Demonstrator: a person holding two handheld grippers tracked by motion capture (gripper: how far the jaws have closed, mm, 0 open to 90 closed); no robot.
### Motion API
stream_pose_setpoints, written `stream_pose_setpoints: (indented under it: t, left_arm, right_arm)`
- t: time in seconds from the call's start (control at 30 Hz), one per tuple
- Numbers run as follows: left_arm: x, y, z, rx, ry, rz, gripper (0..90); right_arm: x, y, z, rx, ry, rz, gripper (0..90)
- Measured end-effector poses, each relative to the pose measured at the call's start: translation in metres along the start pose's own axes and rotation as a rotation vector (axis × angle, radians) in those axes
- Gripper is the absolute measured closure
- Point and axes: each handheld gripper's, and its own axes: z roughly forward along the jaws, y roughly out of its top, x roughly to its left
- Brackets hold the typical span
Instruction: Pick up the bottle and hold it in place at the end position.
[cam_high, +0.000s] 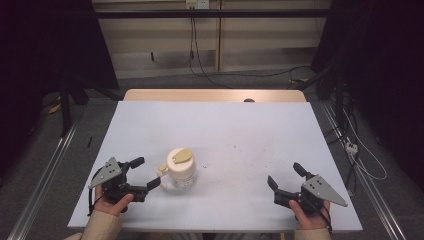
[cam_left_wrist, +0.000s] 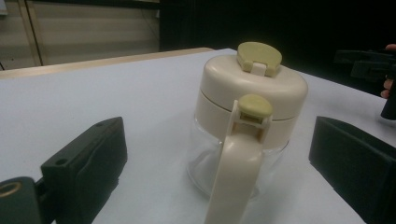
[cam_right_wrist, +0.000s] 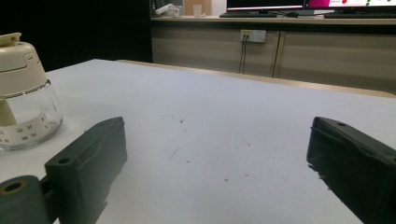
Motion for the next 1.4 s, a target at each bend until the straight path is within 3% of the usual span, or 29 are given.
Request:
stream_pose_setpoints:
  t: [0.37,0.53,0.83,1.17,1.4]
  left_arm:
    - [-0.003,0.005,0.004,-0.021,-0.011,0.002,3.2]
    - [-0.007,0.012,0.012,-0.026,-0.041,0.015,3.2]
    - [-0.016,0.017,0.031,0.042,-0.068,0.059,4.0]
    - [-0.021,0.023,0.057,0.088,-0.031,0.076,5.3]
    - [-0.024,0.024,0.070,0.113,-0.046,0.084,6.9]
  right_arm:
    - [0.002,0.000,0.002,0.004,0.005,-0.011,4.2]
    - [0.002,0.000,0.001,0.007,0.005,-0.017,4.2]
    - [0.003,0.000,0.000,0.007,0.005,-0.013,4.3]
    - [0.002,0.000,0.000,0.009,0.005,-0.007,4.3]
    - [0.001,-0.001,-0.001,0.011,0.008,-0.003,4.5]
